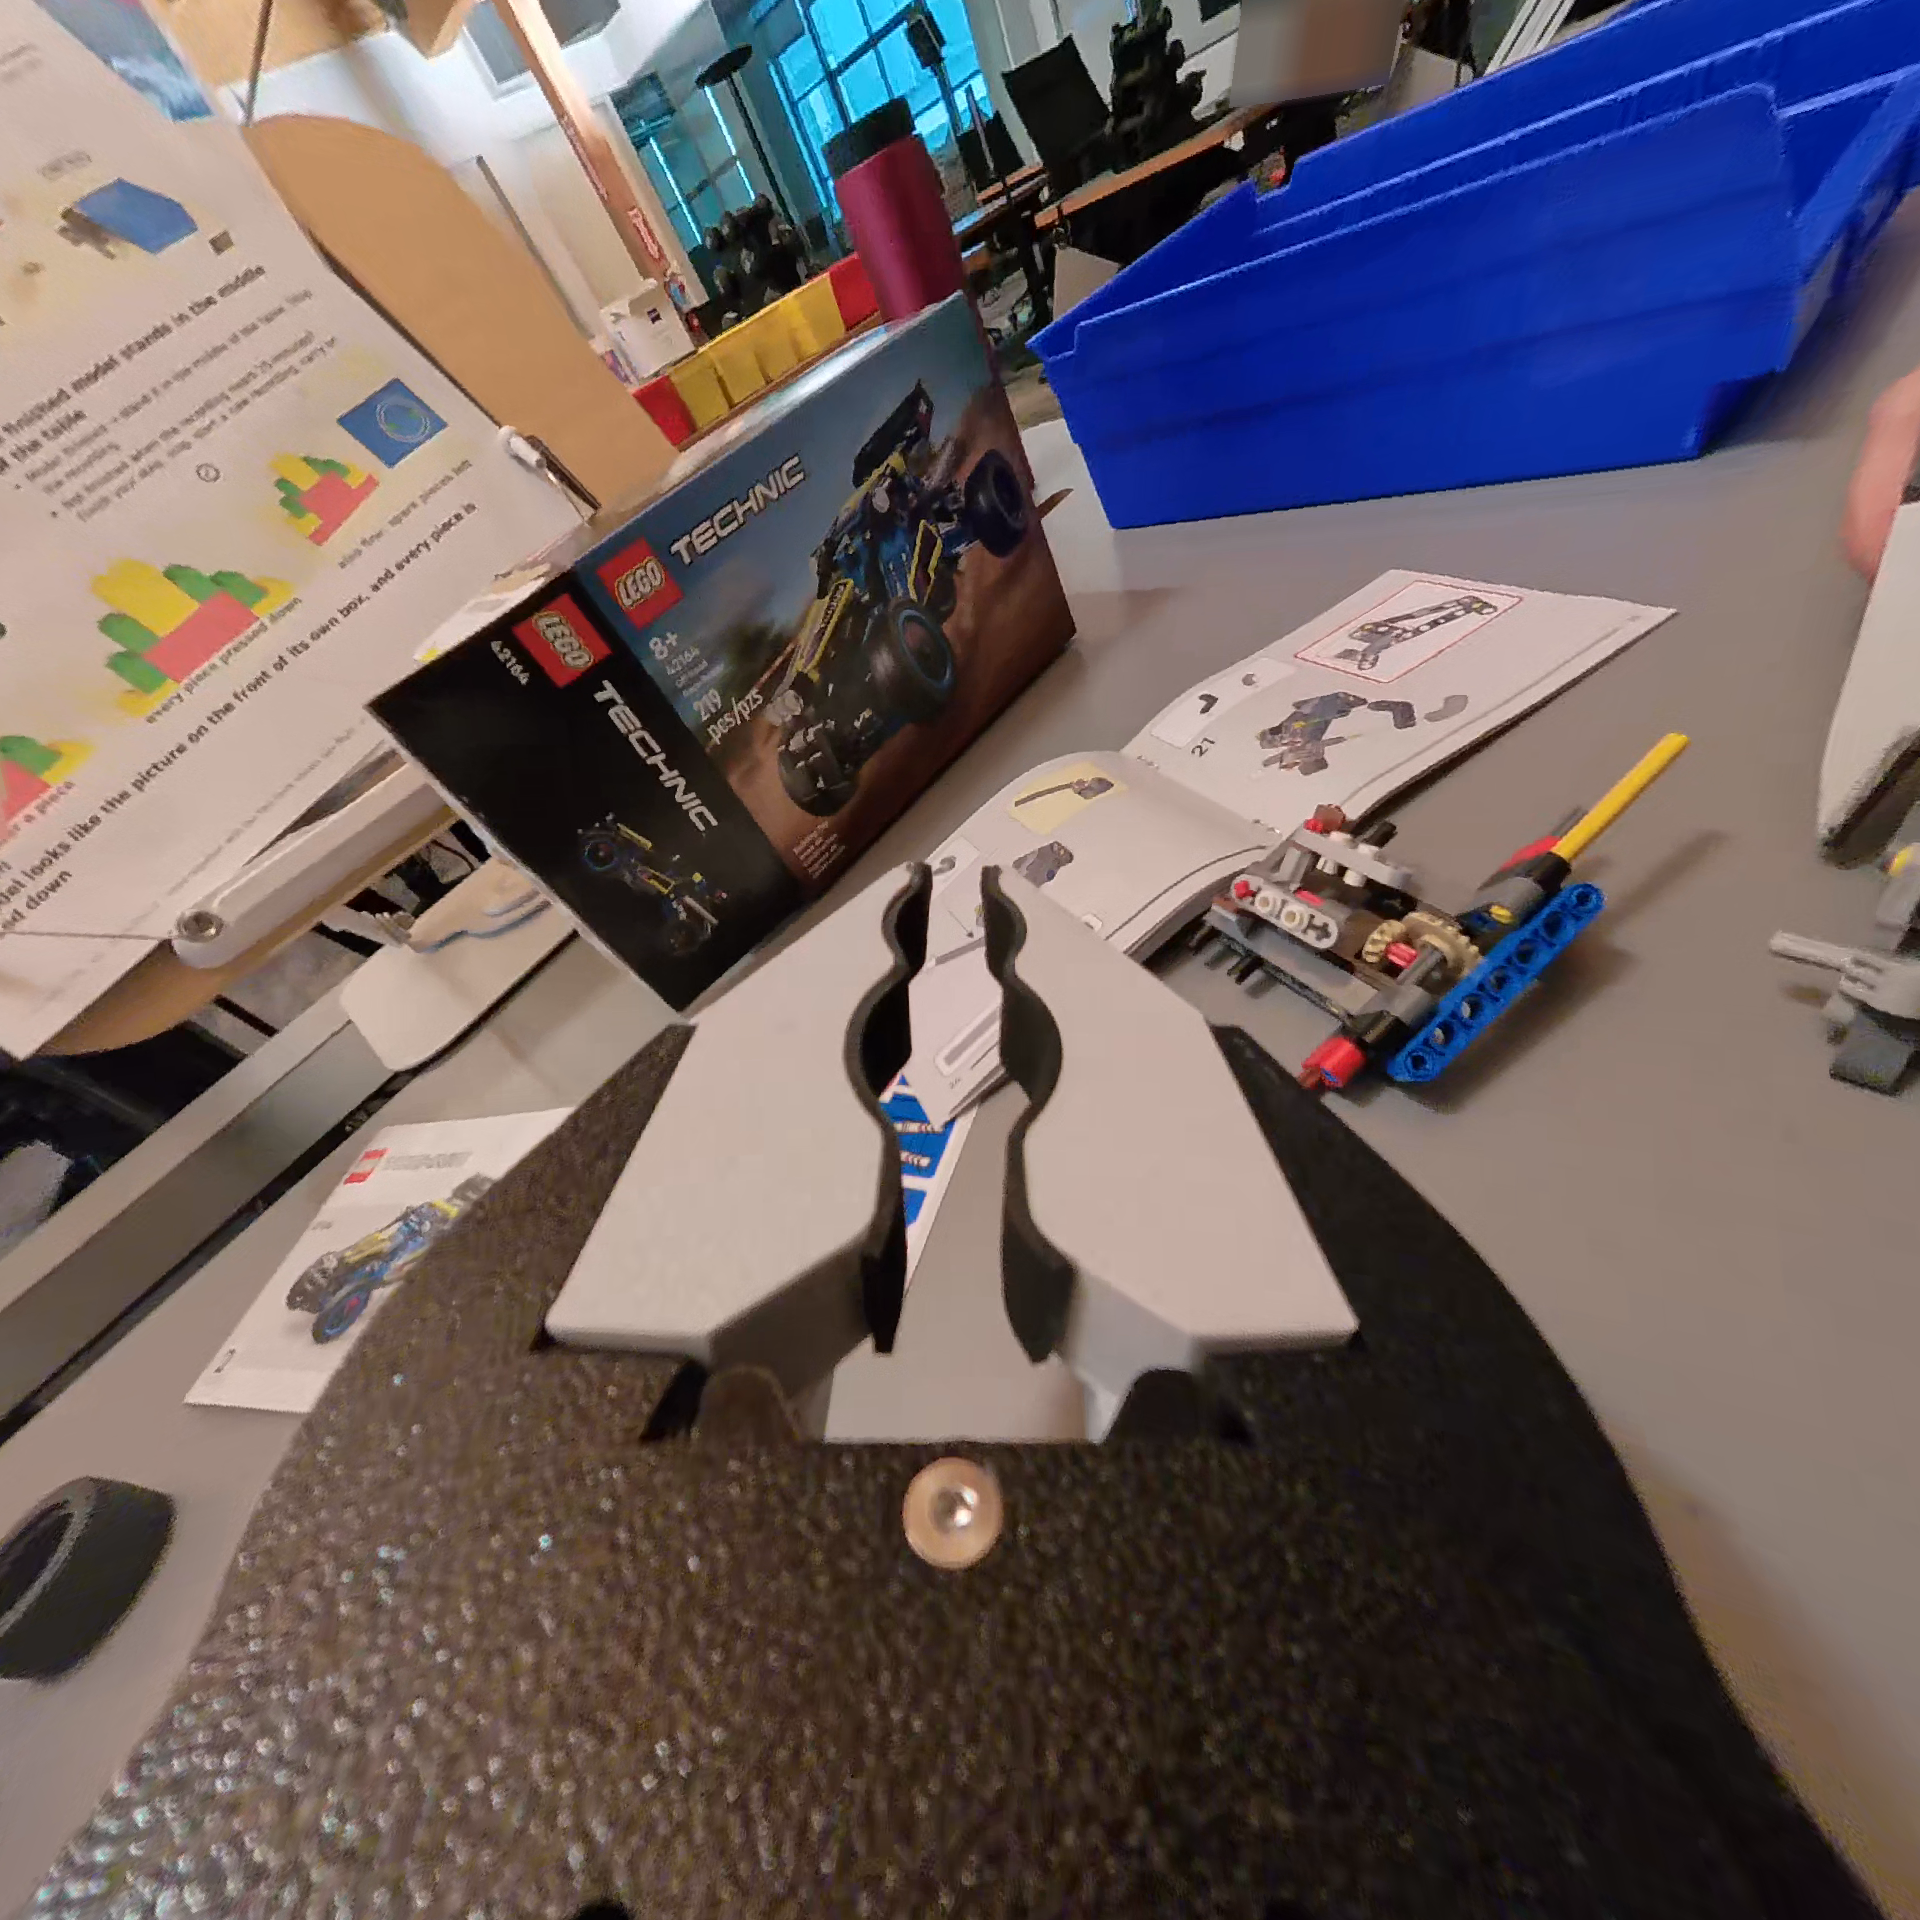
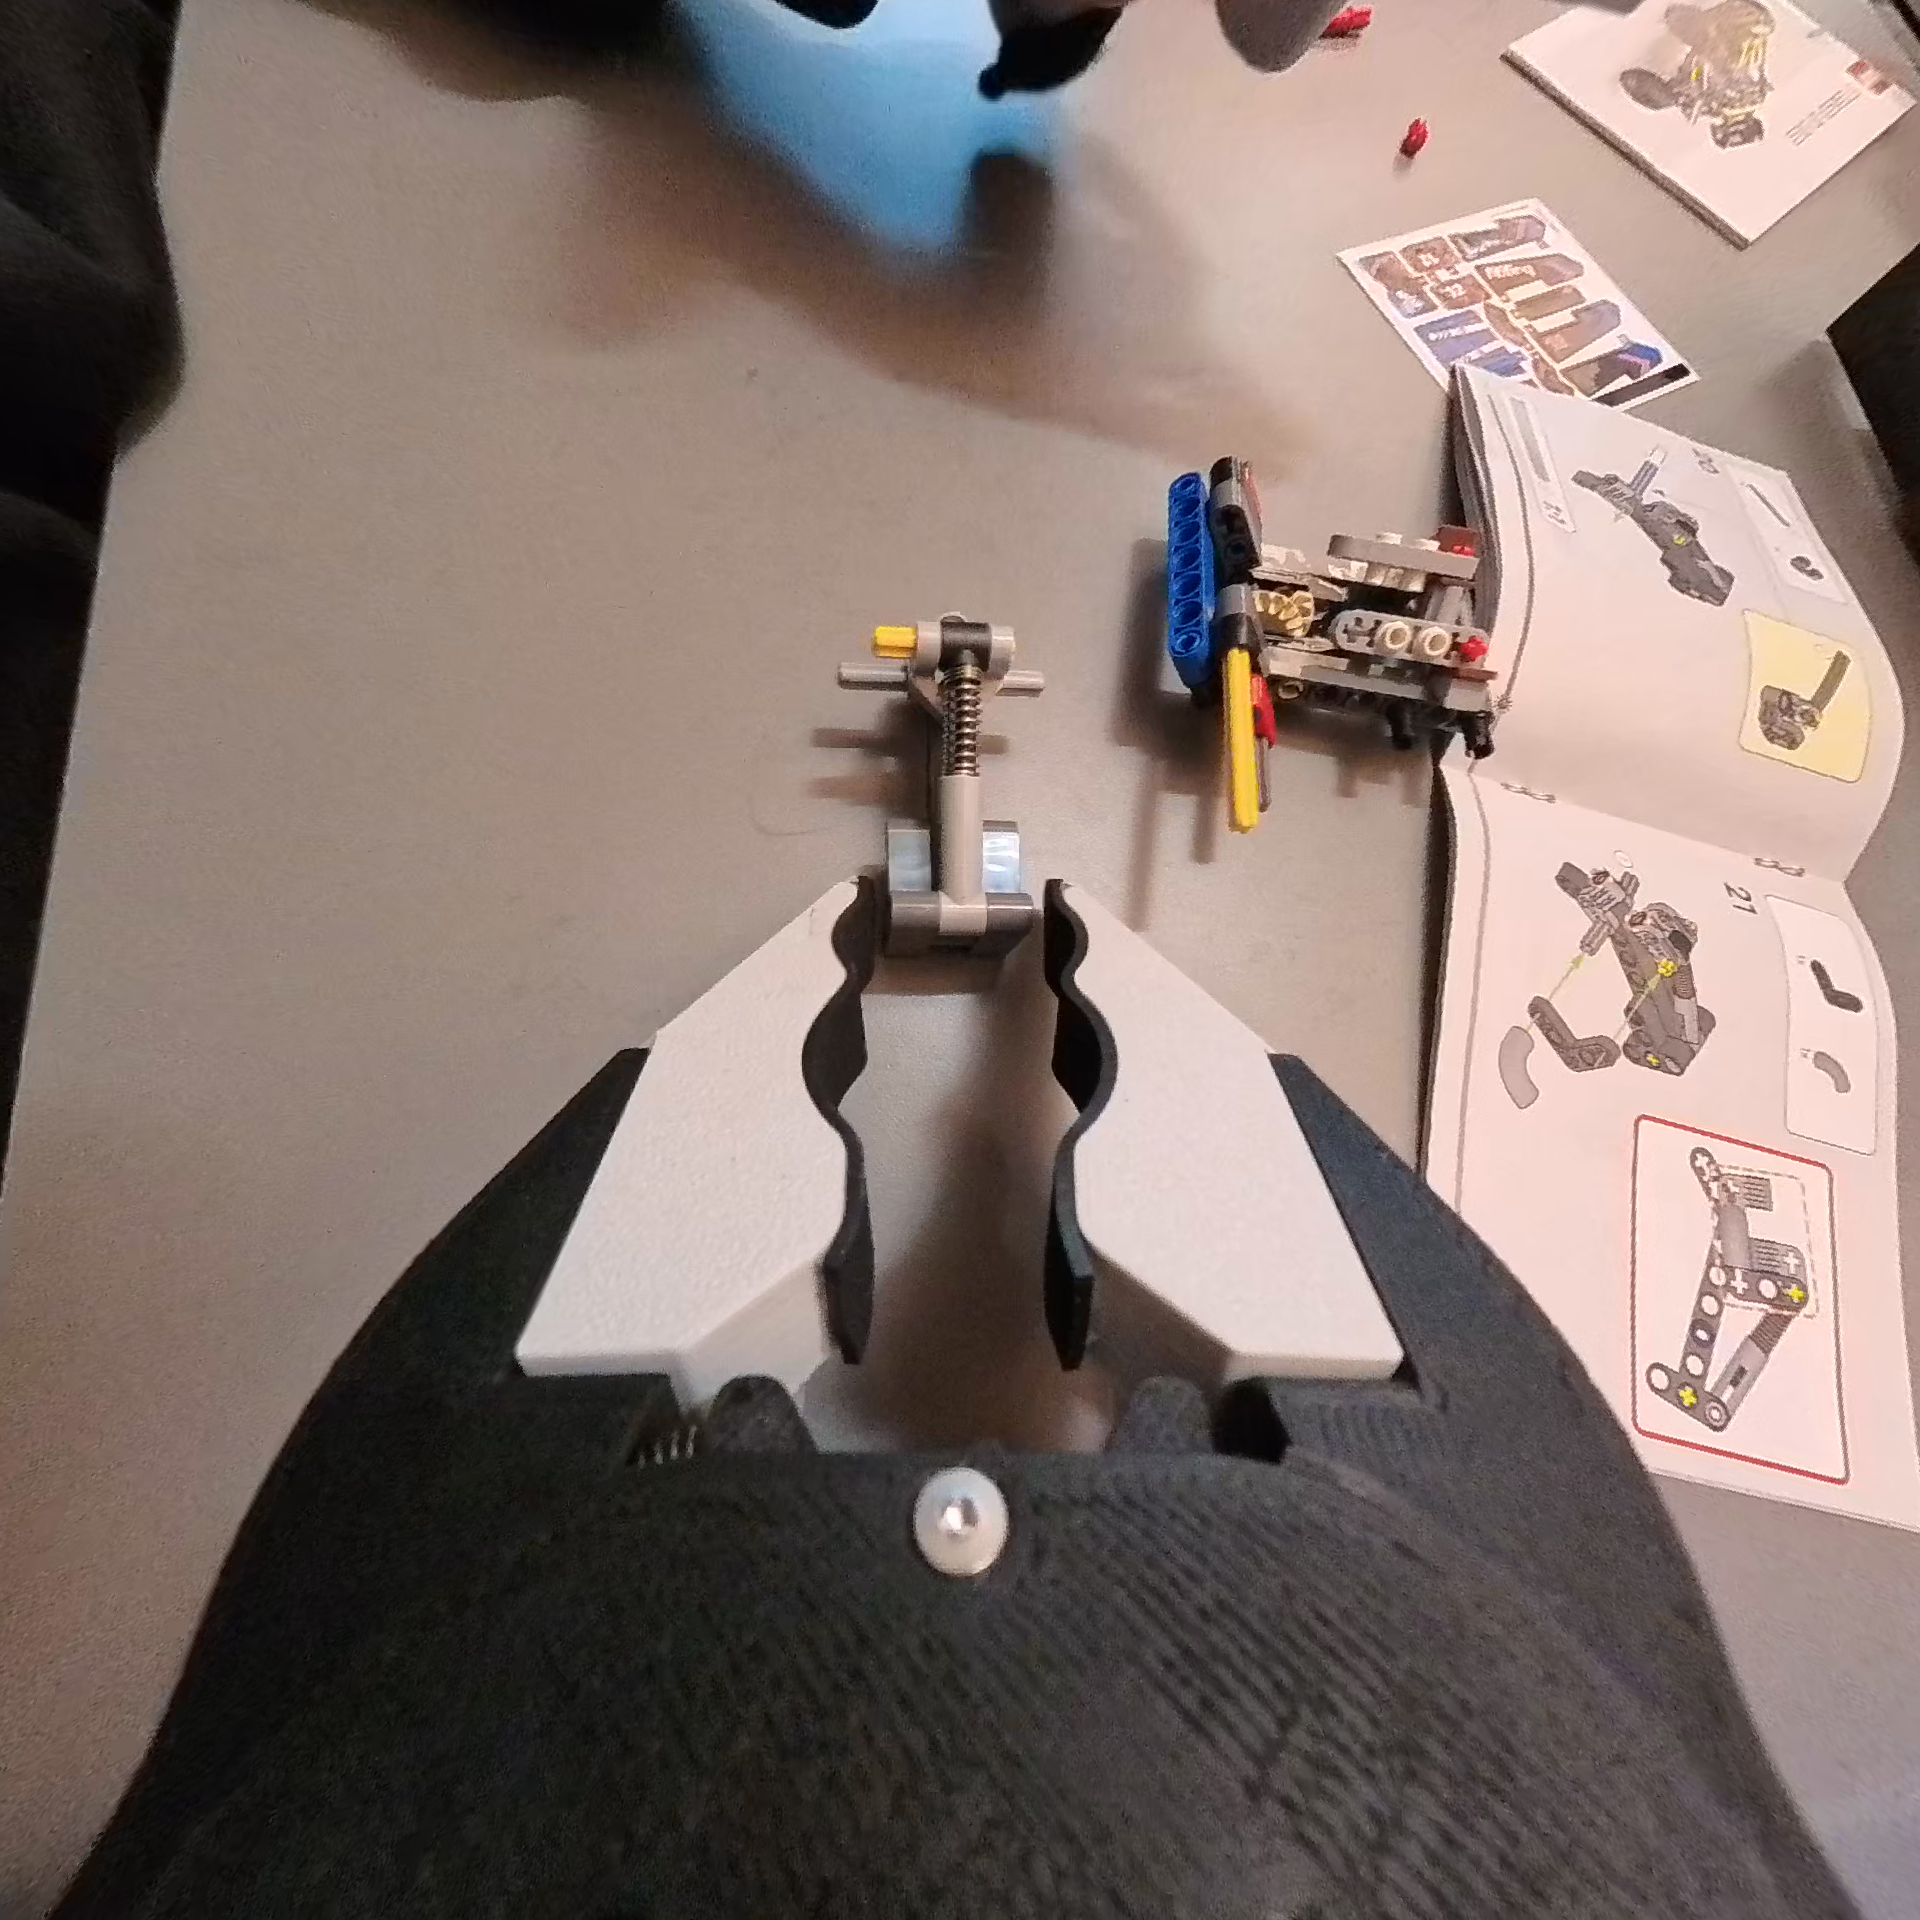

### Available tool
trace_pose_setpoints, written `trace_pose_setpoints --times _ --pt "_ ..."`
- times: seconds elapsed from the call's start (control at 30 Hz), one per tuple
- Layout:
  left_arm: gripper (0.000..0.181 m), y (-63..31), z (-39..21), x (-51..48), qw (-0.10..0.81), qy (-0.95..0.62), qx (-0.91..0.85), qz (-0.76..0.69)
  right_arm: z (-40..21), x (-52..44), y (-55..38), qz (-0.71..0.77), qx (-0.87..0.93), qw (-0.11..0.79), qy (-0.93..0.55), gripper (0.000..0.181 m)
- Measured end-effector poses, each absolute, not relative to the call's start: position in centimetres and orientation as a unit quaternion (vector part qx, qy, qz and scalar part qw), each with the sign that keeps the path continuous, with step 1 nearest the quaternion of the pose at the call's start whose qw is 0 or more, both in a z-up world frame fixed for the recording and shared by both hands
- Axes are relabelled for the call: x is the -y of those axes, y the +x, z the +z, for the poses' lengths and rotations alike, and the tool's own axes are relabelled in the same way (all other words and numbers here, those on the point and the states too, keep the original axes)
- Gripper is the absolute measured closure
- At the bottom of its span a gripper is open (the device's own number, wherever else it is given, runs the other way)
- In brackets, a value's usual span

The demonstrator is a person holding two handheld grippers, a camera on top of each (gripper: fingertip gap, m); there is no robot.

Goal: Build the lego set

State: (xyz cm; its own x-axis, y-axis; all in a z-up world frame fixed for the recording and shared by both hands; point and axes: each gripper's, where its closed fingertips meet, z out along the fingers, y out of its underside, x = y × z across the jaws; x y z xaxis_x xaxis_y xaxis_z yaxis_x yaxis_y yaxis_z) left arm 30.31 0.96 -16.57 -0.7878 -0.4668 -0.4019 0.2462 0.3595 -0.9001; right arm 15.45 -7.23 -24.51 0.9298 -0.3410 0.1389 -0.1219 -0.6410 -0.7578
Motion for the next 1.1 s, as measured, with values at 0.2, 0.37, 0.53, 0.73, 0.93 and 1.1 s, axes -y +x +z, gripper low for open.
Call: trace_pose_setpoints --times 0.2,0.37,0.53,0.73,0.93,1.1 --pt "0.175 30.02 -16.08 -0.81 0.355 -0.045 -0.754 -0.551 -24.54 7.22 15.43 -0.134 -0.129 0.404 -0.896 0.151" --pt "0.175 30.28 -16.02 -1.07 0.361 -0.059 -0.751 -0.55 -24.54 7.26 15.51 -0.131 -0.134 0.404 -0.896 0.151" --pt "0.176 30.23 -15.95 -1.13 0.353 -0.069 -0.748 -0.558 -24.51 7.3 15.61 -0.135 -0.135 0.403 -0.895 0.149" --pt "0.178 30.17 -16.05 -1.1 0.348 -0.068 -0.749 -0.559 -24.49 7.39 15.78 -0.141 -0.139 0.402 -0.894 0.15" --pt "0.179 30.07 -16.28 -0.97 0.344 -0.065 -0.753 -0.557 -24.5 7.34 15.68 -0.143 -0.135 0.401 -0.895 0.155" --pt "0.179 30.02 -16.8 -0.8 0.337 -0.063 -0.76 -0.553 -24.5 7.35 15.69 -0.143 -0.135 0.401 -0.895 0.156"
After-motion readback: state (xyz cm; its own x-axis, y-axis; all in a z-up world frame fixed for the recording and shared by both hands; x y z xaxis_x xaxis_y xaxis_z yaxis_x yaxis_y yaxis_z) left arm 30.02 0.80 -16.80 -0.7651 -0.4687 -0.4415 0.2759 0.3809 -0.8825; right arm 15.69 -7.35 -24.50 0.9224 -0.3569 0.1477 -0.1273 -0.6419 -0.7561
